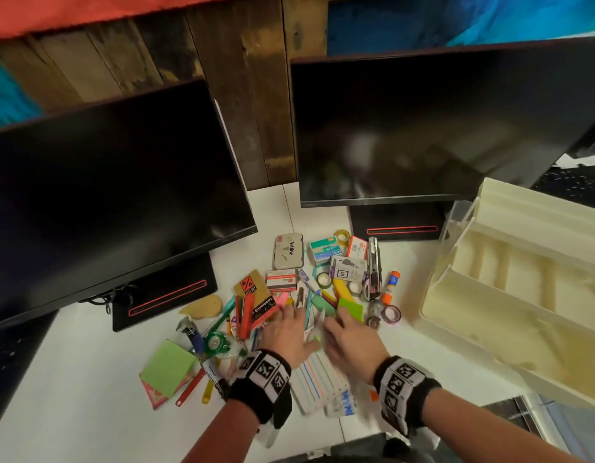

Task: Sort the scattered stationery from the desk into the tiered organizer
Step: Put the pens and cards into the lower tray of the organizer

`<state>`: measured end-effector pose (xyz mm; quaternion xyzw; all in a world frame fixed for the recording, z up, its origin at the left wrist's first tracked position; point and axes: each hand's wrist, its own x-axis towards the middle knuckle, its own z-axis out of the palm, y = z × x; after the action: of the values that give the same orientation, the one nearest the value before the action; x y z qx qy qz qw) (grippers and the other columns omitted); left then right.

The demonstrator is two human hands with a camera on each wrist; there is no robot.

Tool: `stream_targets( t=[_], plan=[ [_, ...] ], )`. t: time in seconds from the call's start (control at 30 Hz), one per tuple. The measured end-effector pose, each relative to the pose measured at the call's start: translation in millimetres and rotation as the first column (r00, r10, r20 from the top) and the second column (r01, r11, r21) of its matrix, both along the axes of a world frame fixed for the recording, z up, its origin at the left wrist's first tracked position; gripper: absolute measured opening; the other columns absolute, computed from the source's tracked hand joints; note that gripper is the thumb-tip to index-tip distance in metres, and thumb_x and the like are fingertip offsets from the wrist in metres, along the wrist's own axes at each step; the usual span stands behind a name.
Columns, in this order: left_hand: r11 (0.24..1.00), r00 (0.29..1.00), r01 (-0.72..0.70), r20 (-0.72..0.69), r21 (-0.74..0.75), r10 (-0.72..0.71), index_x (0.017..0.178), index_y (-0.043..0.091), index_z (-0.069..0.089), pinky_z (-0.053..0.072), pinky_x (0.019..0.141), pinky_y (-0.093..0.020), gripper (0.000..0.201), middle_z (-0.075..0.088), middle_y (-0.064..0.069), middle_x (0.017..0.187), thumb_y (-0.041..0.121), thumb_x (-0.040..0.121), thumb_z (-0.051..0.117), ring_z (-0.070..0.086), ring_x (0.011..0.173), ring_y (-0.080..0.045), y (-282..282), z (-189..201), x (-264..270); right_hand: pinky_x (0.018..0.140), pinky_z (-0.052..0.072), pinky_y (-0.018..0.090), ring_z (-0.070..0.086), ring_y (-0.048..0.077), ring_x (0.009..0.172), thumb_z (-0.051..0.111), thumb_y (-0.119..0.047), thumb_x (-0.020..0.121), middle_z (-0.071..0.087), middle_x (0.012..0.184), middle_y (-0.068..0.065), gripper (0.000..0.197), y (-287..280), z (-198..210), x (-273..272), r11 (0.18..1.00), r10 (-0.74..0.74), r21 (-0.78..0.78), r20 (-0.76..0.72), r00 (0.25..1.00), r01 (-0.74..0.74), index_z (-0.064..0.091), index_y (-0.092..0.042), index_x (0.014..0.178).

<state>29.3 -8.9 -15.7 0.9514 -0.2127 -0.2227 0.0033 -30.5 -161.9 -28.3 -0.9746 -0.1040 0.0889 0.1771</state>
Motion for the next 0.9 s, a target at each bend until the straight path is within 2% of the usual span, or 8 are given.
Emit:
stream_targets(
  t=[0.1,0.2,0.4,0.57,0.63,0.73,0.83,0.9],
  plan=[
    [1.000,1.000,0.000,-0.018,0.012,0.000,0.137,0.011,0.030,0.045,0.097,-0.040,0.063,0.033,-0.013,0.143,0.050,0.090,0.049,0.043,0.125,-0.029,3.7,0.6,0.2,0.042,0.039,0.024,0.057,0.018,0.059,0.056,-0.046,0.076,0.052,0.091,0.001,0.031,11.1,0.1,2.4,0.999,-0.037,-0.022,0.034,0.999,0.038,0.045,-0.023,0.094],
    [0.999,1.000,0.012,-0.019,0.040,-0.012,0.139,0.011,0.026,0.048,0.087,-0.038,0.060,0.030,-0.015,0.145,0.041,0.093,0.049,0.054,0.113,-0.030,7.8,4.1,-1.3,0.046,0.045,0.027,0.058,0.017,0.065,0.046,-0.054,0.076,0.053,0.092,0.000,0.036,17.9,1.3,2.2,0.994,-0.078,-0.078,0.012,0.997,0.079,0.050,-0.024,0.095],
    [0.995,0.998,0.009,-0.067,0.103,-0.003,0.136,0.014,0.033,0.037,0.101,-0.041,0.065,0.041,-0.013,0.139,0.048,0.085,0.054,0.041,0.128,-0.030,9.5,-0.6,-5.6,0.046,0.051,0.034,0.063,0.023,0.075,0.067,-0.033,0.073,0.055,0.097,0.005,0.031,18.1,-4.7,18.2,0.978,-0.179,-0.111,-0.023,0.983,0.176,0.053,-0.018,0.096],
    [0.995,0.991,-0.034,-0.124,0.093,0.045,0.133,0.015,0.040,0.035,0.105,-0.045,0.066,0.029,-0.018,0.146,0.053,0.082,0.058,0.029,0.135,-0.033,8.6,-3.6,-4.0,0.073,0.051,0.037,0.057,0.025,0.096,0.050,-0.028,0.091,0.043,0.115,0.005,0.028,7.6,10.1,35.5,0.948,-0.316,0.030,-0.028,0.948,0.317,0.048,-0.015,0.116],
    [0.995,0.980,-0.064,-0.184,0.082,0.078,0.128,0.014,0.045,0.034,0.107,-0.046,0.063,0.025,-0.019,0.148,0.051,0.081,0.061,0.026,0.137,-0.035,9.7,-4.3,0.0,0.076,0.050,0.035,0.057,0.026,0.096,0.050,-0.026,0.093,0.041,0.118,0.006,0.028,-8.6,22.6,45.1,0.858,-0.502,0.120,-0.018,0.865,0.500,0.047,-0.013,0.117],
    [0.993,0.965,-0.119,-0.234,0.004,0.116,0.115,0.010,0.053,0.040,0.100,-0.041,0.049,0.043,-0.015,0.134,0.045,0.083,0.062,0.041,0.125,-0.031,12.2,-2.0,5.6,0.083,0.048,0.039,0.057,0.035,0.101,0.054,-0.015,0.089,0.037,0.124,0.014,0.035,-36.7,31.2,64.1,0.643,-0.743,0.104,-0.159,0.650,0.759,0.042,-0.005,0.120],
    [0.972,0.947,-0.201,-0.277,-0.124,0.160,0.100,0.009,0.056,0.041,0.078,-0.032,0.029,0.054,-0.007,0.101,0.036,0.088,0.059,0.051,0.093,-0.022,16.5,7.1,11.2,0.093,0.047,0.042,0.054,0.035,0.109,0.062,-0.027,0.086,0.038,0.126,0.016,0.049,-49.3,26.3,76.7,0.585,-0.767,-0.006,-0.329,0.551,0.811,0.042,-0.003,0.123],
    [0.940,0.922,-0.279,-0.329,-0.194,0.205,0.100,0.013,0.055,0.040,0.077,-0.029,0.026,0.051,-0.003,0.097,0.035,0.089,0.059,0.050,0.089,-0.019,19.4,11.9,15.8,0.095,0.045,0.041,0.052,0.033,0.113,0.069,-0.037,0.080,0.040,0.127,0.016,0.062,-51.0,22.3,81.5,0.575,-0.766,-0.031,-0.371,0.525,0.817,0.043,-0.003,0.125]
  ],
)
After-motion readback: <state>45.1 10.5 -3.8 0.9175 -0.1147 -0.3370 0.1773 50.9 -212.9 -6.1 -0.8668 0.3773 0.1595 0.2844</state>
